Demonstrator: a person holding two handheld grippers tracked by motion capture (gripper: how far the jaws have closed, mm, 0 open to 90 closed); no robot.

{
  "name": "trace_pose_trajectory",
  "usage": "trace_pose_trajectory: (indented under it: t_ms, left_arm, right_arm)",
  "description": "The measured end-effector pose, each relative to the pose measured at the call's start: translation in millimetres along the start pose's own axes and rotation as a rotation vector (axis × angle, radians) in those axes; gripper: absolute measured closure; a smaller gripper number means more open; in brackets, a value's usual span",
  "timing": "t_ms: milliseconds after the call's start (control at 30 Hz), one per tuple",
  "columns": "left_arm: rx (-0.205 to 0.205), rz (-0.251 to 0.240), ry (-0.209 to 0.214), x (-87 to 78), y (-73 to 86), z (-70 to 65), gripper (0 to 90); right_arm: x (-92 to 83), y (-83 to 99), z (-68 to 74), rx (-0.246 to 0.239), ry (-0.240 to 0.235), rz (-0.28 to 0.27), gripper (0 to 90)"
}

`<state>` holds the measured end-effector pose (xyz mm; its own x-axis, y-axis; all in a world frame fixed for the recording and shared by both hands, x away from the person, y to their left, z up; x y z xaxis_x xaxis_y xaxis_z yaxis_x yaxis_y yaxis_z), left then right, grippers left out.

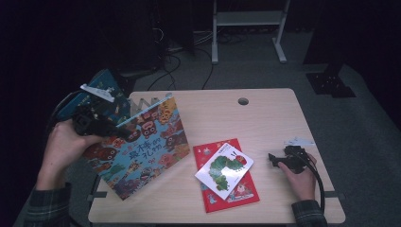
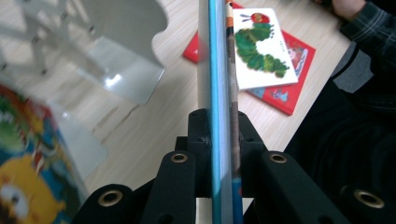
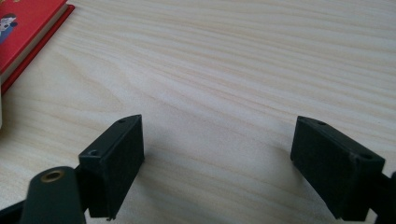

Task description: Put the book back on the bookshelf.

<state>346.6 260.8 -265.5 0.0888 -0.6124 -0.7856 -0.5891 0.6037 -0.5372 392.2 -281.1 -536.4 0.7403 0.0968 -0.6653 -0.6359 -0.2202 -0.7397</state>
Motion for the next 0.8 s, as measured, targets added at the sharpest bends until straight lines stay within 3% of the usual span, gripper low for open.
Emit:
trace_pose_trajectory:
  t_ms: [333, 533, 800]
  left_arm:
    - [-0.121, -0.011, -0.100, -29.4, 48.6, 26.0, 80.6]
    - [-0.188, -0.023, -0.153, -42.1, 63.3, 40.4, 80.7]
    - [-0.245, -0.036, -0.185, -50.5, 72.5, 56.8, 80.7]
  right_arm:
    - [0.3, -0.1, -1.0, 0.007, 0.009, 0.001, 16.3]
    - [0.4, -0.2, -1.3, 0.009, 0.011, 0.000, 16.3]
    - [0.4, -0.1, -1.9, 0.011, 0.012, 0.001, 16.3]
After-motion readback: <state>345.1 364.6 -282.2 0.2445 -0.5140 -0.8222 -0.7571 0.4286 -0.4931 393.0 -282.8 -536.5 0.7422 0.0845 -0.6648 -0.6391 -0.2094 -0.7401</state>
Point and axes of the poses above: each handheld gripper's, and its own axes: x roughly forward along the jaws, y roughly out of its underside, z roughly to its left, the point moved 5 cm from there along x, roughly forward along the jaws, and after that the axes turned 10 degrees about y, right-handed, at the moved point
